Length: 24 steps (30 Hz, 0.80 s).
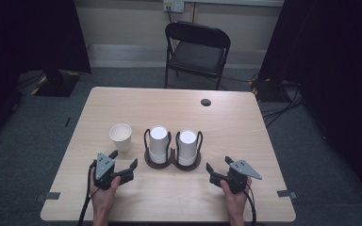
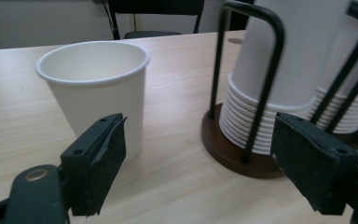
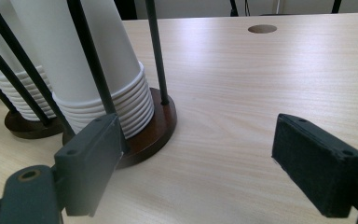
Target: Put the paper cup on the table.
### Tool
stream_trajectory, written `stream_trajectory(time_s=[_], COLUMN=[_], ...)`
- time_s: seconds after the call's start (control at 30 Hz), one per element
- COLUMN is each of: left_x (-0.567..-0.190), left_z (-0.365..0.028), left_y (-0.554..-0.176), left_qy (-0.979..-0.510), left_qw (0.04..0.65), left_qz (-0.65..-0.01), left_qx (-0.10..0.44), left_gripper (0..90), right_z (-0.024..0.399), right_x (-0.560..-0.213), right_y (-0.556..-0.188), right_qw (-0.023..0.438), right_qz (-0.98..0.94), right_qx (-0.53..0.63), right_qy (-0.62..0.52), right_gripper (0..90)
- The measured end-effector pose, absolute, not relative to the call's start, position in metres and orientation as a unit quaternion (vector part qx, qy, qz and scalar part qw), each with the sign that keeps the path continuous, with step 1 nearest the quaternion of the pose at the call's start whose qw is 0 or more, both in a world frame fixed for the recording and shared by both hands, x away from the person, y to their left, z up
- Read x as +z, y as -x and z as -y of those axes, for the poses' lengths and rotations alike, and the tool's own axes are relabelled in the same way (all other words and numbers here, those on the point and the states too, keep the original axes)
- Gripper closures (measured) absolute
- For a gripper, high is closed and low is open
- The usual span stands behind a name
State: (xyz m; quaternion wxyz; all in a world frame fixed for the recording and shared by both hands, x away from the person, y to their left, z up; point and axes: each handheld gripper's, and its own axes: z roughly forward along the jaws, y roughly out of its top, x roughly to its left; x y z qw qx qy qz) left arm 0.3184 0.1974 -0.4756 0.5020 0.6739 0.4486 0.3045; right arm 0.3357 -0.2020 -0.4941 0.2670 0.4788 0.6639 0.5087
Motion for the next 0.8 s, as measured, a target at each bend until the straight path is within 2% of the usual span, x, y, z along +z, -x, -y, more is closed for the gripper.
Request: stream_trajectory(time_s=[0.17, 0.43, 0.8], left_x=[-0.480, -0.495, -0.495], left_z=[-0.183, -0.155, -0.157], left_y=[-0.311, -0.300, -0.302], left_qy=[-0.689, -0.684, -0.673], left_qw=[0.496, 0.490, 0.510], left_qz=[-0.436, -0.441, -0.438], left_qx=[0.299, 0.312, 0.308], left_gripper=[18.2, 18.2, 15.8], right_z=[0.202, 0.201, 0.199], right_x=[-0.494, -0.494, -0.494], right_y=[-0.336, -0.335, -0.336], right_qw=[0.266, 0.271, 0.281], right_qz=[-0.663, -0.661, -0.667], right_qx=[0.510, 0.509, 0.495], right_qy=[-0.480, -0.480, -0.482], right_gripper=[15.5, 15.9, 15.6])
